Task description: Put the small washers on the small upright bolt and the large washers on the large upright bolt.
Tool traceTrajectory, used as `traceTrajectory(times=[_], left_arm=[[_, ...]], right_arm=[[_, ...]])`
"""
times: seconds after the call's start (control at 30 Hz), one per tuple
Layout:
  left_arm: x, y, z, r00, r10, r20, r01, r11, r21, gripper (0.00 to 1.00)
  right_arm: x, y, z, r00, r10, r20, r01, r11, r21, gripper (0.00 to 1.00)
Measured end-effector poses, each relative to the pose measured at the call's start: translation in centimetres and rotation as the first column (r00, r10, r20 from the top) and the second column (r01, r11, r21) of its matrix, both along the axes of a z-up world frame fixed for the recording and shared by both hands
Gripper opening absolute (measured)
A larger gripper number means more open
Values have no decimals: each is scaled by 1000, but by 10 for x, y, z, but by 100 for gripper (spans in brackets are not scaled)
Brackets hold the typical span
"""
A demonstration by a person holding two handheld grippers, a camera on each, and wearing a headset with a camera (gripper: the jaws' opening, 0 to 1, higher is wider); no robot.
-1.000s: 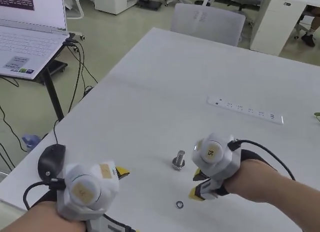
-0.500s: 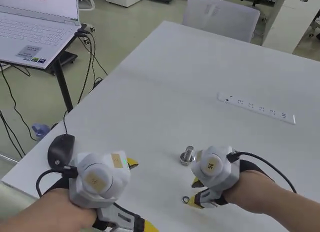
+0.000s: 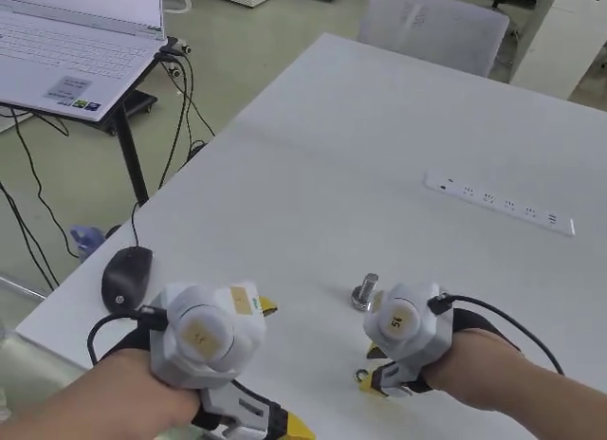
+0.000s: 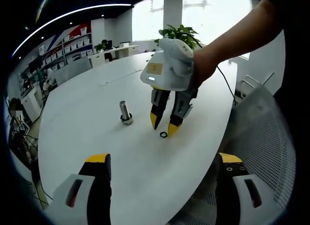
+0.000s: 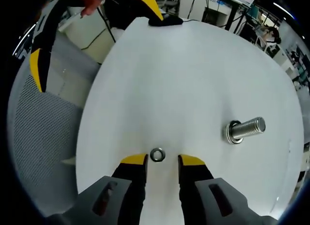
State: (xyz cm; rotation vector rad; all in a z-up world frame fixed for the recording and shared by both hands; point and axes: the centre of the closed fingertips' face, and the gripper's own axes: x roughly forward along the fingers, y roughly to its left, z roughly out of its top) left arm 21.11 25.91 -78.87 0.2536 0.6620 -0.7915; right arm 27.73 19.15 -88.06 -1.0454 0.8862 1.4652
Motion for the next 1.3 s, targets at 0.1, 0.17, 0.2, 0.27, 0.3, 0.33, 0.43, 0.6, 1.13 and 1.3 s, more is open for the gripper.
traceTrajectory(times=[0.1,0.17,0.2,0.27,0.3,0.33,0.43,0.6,1.13,1.3], left_arm=[[1,2,1,1000,4,1,-4,1000,-4,89],[0,2,1,1000,4,0,-4,1000,-4,88],[0,2,0,1000,3,0,-3,1000,-3,87],[-1,1,1,1000,1,1,-1,1000,-6,87],[-1,0,1,1000,1,0,-1,1000,-9,87],[-1,0,2,1000,1,-1,-1,1000,-9,86],[-2,-1,2,1000,-3,-3,3,1000,-10,85],[-3,-1,3,1000,-5,-4,5,1000,-10,84],[-9,-3,1,1000,-3,-20,3,1000,-12,79],[-9,-2,2,1000,-1,-19,1,1000,-12,78]], right_arm=[[0,0,0,1000,5,0,-5,1000,-9,26],[-1,0,0,1000,8,1,-8,1000,-14,25],[-1,0,0,1000,10,1,-10,1000,-16,24],[-2,0,0,1000,8,1,-8,1000,-21,24],[-3,0,0,1000,9,1,-9,1000,-23,23],[-4,0,0,1000,12,3,-11,1000,-27,22],[-7,0,0,1000,20,7,-20,999,-37,19],[-5,0,-1,1000,16,11,-15,998,-57,16],[-5,1,-3,999,30,28,-25,983,-180,13],[-5,-1,-2,1000,-7,11,8,990,-140,12]])
